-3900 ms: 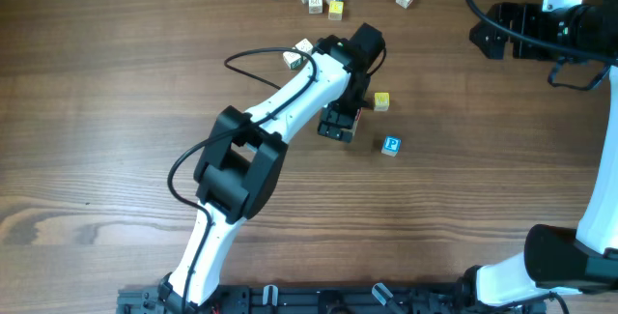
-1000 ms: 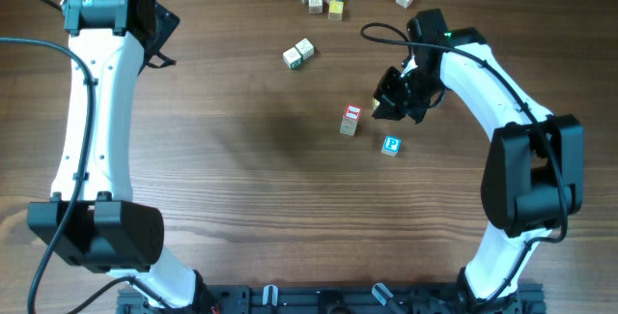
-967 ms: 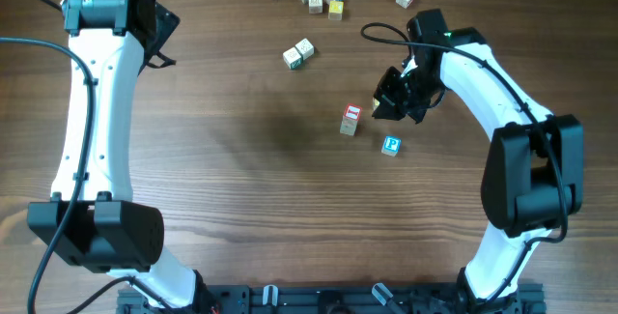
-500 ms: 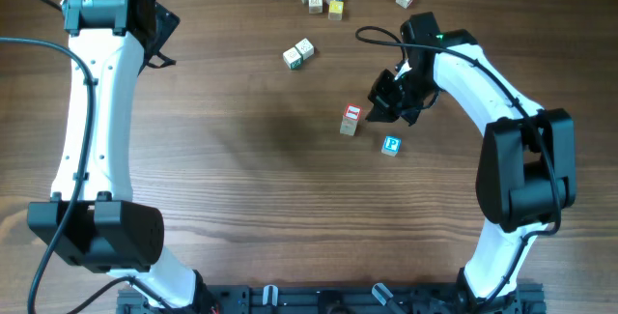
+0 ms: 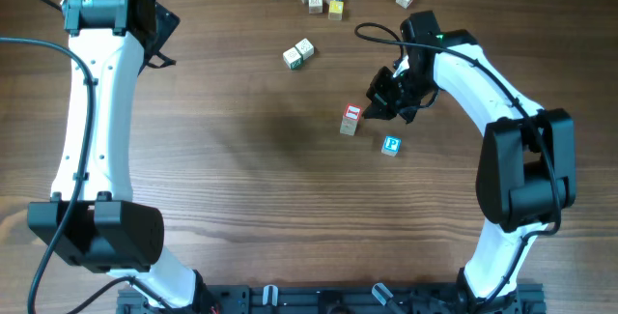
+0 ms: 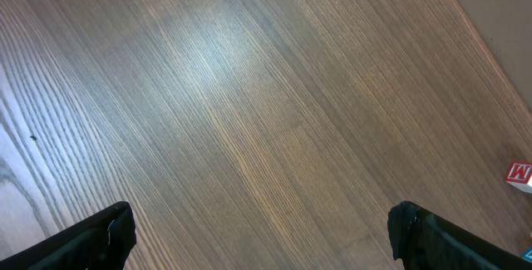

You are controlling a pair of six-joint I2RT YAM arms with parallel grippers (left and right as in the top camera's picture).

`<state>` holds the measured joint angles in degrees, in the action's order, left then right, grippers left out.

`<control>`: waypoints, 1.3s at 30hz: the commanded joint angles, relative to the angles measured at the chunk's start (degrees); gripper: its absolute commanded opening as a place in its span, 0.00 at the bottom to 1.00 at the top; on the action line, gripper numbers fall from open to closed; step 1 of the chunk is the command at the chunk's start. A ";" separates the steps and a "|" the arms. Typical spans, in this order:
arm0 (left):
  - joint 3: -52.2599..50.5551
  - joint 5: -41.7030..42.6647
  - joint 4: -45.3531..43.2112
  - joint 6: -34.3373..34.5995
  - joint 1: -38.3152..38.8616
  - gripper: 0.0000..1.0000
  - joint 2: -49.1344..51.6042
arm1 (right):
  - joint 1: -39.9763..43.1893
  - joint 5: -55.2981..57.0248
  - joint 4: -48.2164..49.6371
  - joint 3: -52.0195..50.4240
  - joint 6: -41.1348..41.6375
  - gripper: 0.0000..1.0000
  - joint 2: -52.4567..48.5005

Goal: Form a tower

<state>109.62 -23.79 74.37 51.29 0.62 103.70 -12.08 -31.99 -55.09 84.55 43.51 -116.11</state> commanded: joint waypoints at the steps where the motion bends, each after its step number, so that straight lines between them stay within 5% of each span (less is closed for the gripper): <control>1: 0.22 -1.16 0.02 -0.76 -0.15 1.00 0.57 | -0.28 -1.18 0.24 -0.59 0.63 0.04 -0.79; 39: 0.22 -1.16 0.02 -0.76 -0.15 1.00 0.57 | 0.11 -0.87 1.66 -0.57 1.64 0.04 -0.79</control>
<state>109.62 -23.77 74.37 51.29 0.62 103.70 -12.08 -32.99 -53.43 84.55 43.97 -116.11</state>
